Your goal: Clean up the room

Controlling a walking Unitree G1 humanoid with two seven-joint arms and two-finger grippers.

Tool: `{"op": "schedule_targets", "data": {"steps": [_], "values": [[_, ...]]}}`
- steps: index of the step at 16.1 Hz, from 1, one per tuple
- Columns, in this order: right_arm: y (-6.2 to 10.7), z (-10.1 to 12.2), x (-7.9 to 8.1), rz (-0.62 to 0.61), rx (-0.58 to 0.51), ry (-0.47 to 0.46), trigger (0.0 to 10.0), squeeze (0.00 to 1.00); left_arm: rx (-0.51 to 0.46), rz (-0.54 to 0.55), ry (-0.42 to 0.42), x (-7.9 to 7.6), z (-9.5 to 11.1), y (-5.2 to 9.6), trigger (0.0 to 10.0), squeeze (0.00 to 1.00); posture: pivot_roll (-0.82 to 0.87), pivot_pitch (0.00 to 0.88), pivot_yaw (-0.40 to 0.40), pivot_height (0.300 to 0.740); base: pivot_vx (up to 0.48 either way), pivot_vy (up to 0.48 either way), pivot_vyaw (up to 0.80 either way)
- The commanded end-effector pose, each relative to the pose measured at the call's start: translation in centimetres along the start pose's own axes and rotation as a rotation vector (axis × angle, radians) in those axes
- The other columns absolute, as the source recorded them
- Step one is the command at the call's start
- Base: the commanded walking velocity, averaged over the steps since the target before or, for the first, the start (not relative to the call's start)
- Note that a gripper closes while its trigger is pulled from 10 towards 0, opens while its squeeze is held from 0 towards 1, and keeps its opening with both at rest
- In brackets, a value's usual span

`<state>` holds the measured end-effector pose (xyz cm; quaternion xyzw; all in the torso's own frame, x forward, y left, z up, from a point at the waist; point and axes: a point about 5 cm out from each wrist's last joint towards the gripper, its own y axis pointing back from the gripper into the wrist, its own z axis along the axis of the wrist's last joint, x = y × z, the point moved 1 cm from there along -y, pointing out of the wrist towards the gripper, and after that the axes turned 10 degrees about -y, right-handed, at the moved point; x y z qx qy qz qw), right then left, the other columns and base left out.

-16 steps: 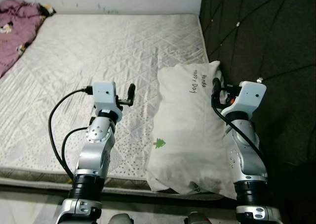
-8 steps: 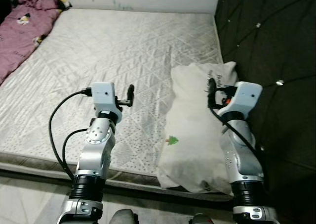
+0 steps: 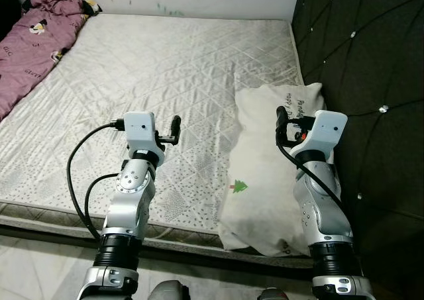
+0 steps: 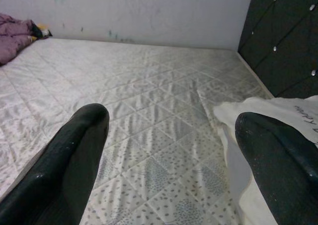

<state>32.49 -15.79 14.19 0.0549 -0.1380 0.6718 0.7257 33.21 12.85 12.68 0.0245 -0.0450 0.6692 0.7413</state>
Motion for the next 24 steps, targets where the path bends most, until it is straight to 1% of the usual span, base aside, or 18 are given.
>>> {"op": "schedule_targets", "data": {"steps": [1,5,16,19,21,24], "values": [[-0.13,-0.1,0.21,0.001,0.007,-0.006,10.0,0.0,0.013,0.004,0.002,0.22,-0.19,-0.06,10.0,0.0,-0.07,0.059,0.067,0.74,0.0,0.48,-0.8],[-0.14,-0.19,0.25,0.008,0.01,-0.003,10.0,0.0,0.012,0.006,0.003,0.22,-0.2,-0.12,10.0,0.0,-0.07,0.054,0.065,0.74,0.0,0.48,-0.76],[-0.29,-0.43,0.35,0.02,0.019,0.001,10.0,0.0,0.007,0.001,-0.001,0.06,-0.1,-0.33,10.0,0.0,-0.07,0.039,0.064,0.74,0.0,0.48,0.0],[-0.31,-0.45,0.37,0.02,0.02,0.004,10.0,0.0,0.024,0.009,0.007,0.06,-0.25,-0.36,10.0,0.0,-0.07,0.047,0.065,0.74,0.0,0.48,0.0],[-0.29,-0.54,0.37,0.021,0.022,0.004,10.0,0.0,0.016,0.008,0.0,0.03,-0.17,-0.39,10.0,0.0,-0.07,0.051,0.066,0.74,0.0,0.48,0.0],[-0.35,-0.61,0.45,0.024,0.026,0.006,10.0,0.0,0.011,0.002,0.01,-0.08,-0.06,-0.46,10.0,0.0,-0.07,0.055,0.065,0.74,0.0,0.48,0.0]]}}
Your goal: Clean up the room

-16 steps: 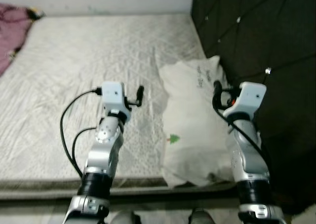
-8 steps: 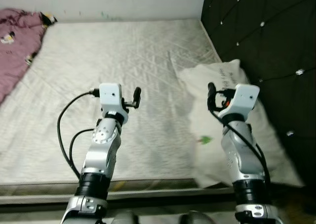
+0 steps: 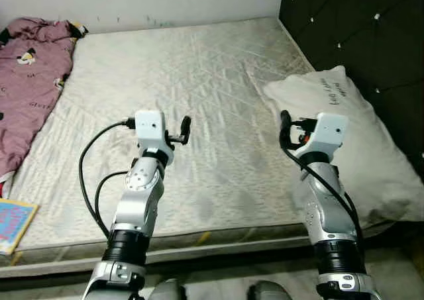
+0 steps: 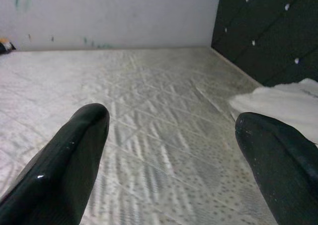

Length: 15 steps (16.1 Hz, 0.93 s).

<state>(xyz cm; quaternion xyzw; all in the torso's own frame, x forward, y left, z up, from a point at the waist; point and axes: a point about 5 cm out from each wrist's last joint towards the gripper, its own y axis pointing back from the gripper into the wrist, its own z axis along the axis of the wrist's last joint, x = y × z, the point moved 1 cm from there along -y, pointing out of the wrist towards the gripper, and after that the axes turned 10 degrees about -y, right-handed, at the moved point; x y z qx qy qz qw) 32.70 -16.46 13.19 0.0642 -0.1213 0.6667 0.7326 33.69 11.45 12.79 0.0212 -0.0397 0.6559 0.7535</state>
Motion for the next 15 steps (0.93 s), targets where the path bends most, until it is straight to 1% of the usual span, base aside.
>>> {"op": "schedule_targets", "data": {"steps": [1,4,8,10,11,15], "values": [[-0.17,0.18,1.41,0.048,-0.006,-0.005,10.0,0.0,0.01,0.038,0.004,1.24,-0.27,0.19,10.0,0.0,-0.07,0.055,0.066,0.74,0.0,0.48,0.0],[-0.16,0.04,1.64,0.069,0.002,-0.005,10.0,0.0,0.0,0.046,-0.014,1.37,-0.25,0.25,10.0,0.0,-0.07,0.055,0.066,0.74,0.0,0.474,0.0],[-0.07,-0.14,1.87,0.085,0.013,-0.013,10.0,0.0,-0.011,0.042,-0.015,1.36,-0.15,0.23,10.0,0.0,-0.07,0.057,0.066,0.74,0.0,0.468,0.0],[-0.09,-0.18,1.85,0.087,0.015,-0.008,10.0,0.0,-0.016,0.037,-0.014,1.28,-0.08,0.24,10.0,0.0,-0.07,0.057,0.066,0.74,0.0,0.0,0.0],[-0.09,-0.25,1.79,0.086,0.018,-0.002,10.0,0.0,-0.038,0.029,-0.006,1.15,0.14,0.34,10.0,0.0,-0.07,0.061,0.067,0.74,0.0,0.0,0.0],[-0.08,-0.27,1.61,0.084,0.021,0.007,10.0,0.0,-0.042,0.018,0.004,1.15,0.2,0.41,10.0,0.0,-0.07,0.061,0.068,0.74,0.0,0.0,0.0]]}}
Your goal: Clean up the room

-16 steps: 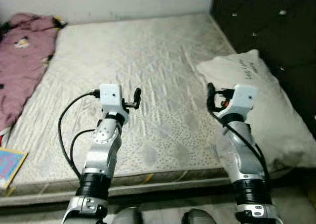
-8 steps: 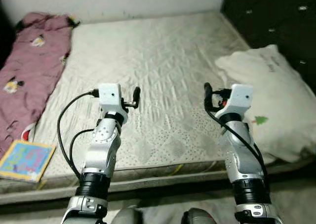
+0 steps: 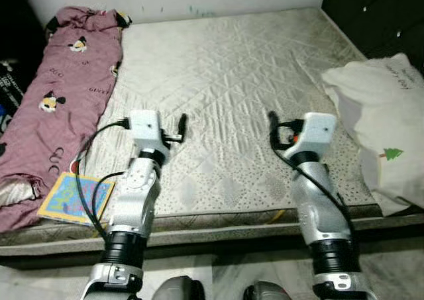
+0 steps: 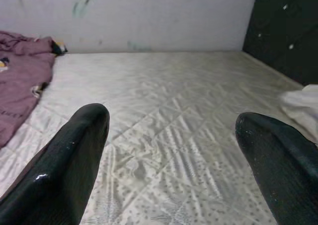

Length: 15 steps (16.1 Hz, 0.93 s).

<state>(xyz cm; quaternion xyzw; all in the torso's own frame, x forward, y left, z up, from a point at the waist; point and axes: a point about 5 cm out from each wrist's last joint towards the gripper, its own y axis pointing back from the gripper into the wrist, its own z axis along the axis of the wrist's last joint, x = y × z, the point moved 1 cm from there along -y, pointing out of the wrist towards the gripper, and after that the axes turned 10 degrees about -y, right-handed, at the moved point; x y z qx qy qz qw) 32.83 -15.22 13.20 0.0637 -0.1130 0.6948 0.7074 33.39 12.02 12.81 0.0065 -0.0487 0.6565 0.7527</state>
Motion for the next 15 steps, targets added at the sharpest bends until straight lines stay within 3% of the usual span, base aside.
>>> {"op": "schedule_targets", "data": {"steps": [1,4,15], "values": [[-0.08,-0.01,0.36,0.008,0.002,-0.006,10.0,0.0,-0.007,0.016,0.003,0.66,0.2,0.04,10.0,0.0,-0.07,0.061,0.068,0.74,0.0,0.0,0.0],[-0.07,-0.17,0.24,0.0,0.011,-0.018,10.0,0.0,-0.001,0.025,0.018,0.73,0.1,-0.02,10.0,0.0,-0.07,0.056,0.067,0.74,0.0,0.09,0.0],[-0.12,-0.34,0.17,0.005,0.022,-0.005,10.0,0.0,0.018,0.041,0.021,0.69,-0.08,-0.22,10.0,0.0,-0.08,0.051,0.066,0.74,0.0,0.474,0.0]]}}
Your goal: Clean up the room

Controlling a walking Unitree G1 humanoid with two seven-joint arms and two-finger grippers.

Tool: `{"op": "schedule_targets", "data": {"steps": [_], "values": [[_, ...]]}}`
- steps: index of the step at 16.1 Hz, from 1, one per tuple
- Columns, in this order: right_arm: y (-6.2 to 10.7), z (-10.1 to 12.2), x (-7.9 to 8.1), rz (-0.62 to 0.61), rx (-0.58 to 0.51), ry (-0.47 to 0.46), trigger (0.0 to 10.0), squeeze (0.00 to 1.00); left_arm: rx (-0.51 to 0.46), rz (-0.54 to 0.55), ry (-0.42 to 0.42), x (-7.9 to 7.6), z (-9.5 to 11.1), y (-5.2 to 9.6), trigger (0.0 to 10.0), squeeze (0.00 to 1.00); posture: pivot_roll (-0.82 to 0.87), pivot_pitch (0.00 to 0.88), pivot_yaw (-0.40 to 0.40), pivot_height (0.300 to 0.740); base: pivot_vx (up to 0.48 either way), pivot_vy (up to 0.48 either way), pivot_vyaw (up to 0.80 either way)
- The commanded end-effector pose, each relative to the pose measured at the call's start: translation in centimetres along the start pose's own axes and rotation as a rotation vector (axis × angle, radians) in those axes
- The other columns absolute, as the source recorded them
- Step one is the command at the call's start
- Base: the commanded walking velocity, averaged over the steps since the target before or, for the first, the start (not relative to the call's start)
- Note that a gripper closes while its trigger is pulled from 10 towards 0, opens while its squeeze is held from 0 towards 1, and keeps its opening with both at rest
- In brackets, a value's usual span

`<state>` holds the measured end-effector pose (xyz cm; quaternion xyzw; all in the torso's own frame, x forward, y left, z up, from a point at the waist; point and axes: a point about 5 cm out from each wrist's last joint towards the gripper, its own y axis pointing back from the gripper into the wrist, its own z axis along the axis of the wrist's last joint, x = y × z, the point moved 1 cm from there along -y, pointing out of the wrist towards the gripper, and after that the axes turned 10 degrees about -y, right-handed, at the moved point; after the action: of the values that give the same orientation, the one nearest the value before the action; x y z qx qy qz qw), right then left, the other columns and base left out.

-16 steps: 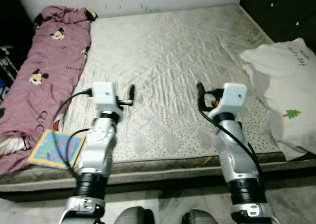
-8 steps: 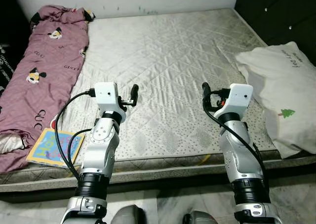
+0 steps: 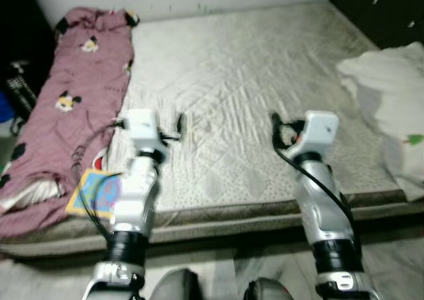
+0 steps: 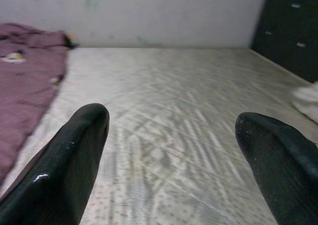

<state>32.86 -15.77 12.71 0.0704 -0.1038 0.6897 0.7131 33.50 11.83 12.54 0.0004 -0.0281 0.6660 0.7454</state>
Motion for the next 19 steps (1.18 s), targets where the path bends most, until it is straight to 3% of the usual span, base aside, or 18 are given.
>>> {"op": "schedule_targets", "data": {"steps": [1,5,9,14,19], "values": [[-0.08,-0.05,0.86,0.025,0.004,-0.008,10.0,0.0,-0.001,0.018,-0.017,0.87,0.19,-0.09,10.0,0.0,-0.08,0.051,0.066,0.74,0.0,0.48,0.0],[-0.19,-0.17,0.9,0.032,0.017,0.001,10.0,0.0,-0.001,0.018,-0.01,0.81,0.24,-0.09,10.0,0.0,-0.08,0.061,0.067,0.74,0.0,0.48,0.0],[-0.17,-0.59,1.18,0.053,0.038,0.005,10.0,0.0,-0.003,0.05,-0.031,1.05,0.26,-0.07,10.0,0.0,-0.08,0.062,0.065,0.74,0.0,0.0,0.0],[-0.18,-0.71,1.28,0.062,0.046,0.012,10.0,0.0,-0.023,0.003,-0.022,1.0,0.29,0.17,10.0,0.0,-0.08,0.063,0.062,0.74,0.0,0.0,0.0],[-0.16,-0.75,1.27,0.062,0.045,0.017,10.0,0.0,-0.031,-0.009,-0.018,0.95,0.42,0.09,10.0,0.0,-0.08,0.065,0.063,0.74,0.274,0.0,0.0]]}}
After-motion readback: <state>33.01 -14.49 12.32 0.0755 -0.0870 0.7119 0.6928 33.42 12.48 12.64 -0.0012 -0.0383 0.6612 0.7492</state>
